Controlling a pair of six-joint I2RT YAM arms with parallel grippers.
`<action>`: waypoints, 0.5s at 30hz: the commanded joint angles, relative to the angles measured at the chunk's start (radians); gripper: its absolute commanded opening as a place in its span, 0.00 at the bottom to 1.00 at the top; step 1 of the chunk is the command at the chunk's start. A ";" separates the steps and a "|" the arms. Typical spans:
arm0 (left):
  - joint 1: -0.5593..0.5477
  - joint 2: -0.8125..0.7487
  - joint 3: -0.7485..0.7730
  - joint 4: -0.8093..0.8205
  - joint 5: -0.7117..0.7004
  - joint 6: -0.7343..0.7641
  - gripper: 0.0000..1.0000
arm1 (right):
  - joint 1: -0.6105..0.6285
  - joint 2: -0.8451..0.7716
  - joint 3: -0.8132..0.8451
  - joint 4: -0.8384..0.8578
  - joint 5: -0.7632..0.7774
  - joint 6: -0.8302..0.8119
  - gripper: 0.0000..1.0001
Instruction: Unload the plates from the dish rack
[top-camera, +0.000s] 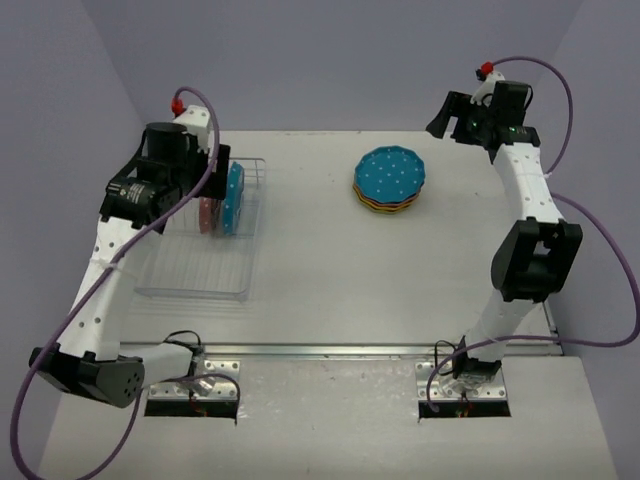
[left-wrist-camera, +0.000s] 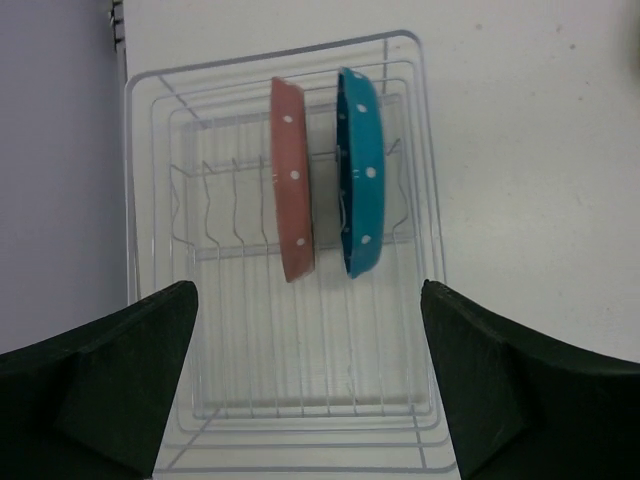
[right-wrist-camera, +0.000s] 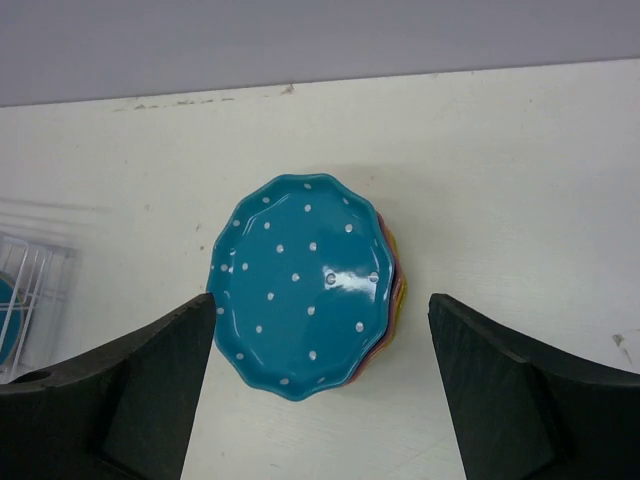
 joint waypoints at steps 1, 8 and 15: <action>0.245 0.093 0.016 -0.040 0.302 -0.089 0.80 | 0.010 -0.120 -0.105 0.000 -0.051 -0.085 0.86; 0.331 0.227 -0.041 0.061 0.372 -0.033 0.63 | 0.012 -0.343 -0.388 0.005 -0.159 -0.135 0.87; 0.332 0.328 -0.048 0.116 0.407 -0.008 0.60 | 0.013 -0.453 -0.544 0.019 -0.185 -0.159 0.89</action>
